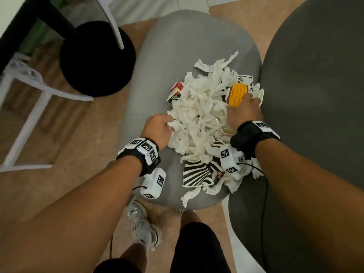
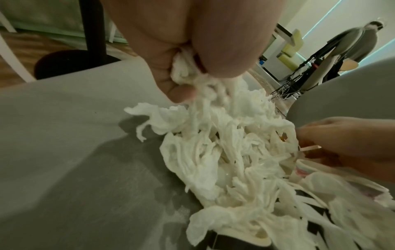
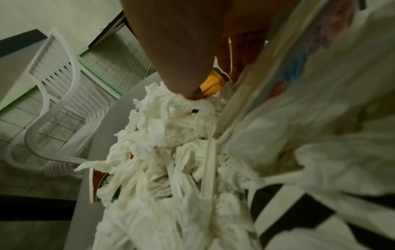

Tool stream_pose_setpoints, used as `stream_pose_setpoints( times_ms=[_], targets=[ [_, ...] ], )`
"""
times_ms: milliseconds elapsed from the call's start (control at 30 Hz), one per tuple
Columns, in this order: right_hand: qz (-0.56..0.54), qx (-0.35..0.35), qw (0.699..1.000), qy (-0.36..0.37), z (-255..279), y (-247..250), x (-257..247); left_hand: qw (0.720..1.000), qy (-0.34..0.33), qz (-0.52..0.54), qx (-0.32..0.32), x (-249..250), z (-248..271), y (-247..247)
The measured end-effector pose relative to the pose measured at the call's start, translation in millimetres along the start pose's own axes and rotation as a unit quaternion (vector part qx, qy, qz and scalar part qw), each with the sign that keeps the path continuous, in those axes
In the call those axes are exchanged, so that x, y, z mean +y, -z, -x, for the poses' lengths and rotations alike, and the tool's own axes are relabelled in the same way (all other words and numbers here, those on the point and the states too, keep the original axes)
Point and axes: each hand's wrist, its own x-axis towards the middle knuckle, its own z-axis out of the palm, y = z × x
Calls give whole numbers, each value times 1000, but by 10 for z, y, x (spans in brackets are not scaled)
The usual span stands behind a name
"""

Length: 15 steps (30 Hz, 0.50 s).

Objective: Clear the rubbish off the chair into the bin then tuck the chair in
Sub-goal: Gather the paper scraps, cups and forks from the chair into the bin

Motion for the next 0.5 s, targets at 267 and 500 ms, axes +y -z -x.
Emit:
stream_pose_setpoints(
  times_ms=[267,500],
  targets=[
    [-87,-1,996,12,101,86,-85,997,40,-48,36,-128,157,-2],
    [-204,83,972,82,512,103,-188,984,29,-144,-103,-309,210,-325]
  ],
)
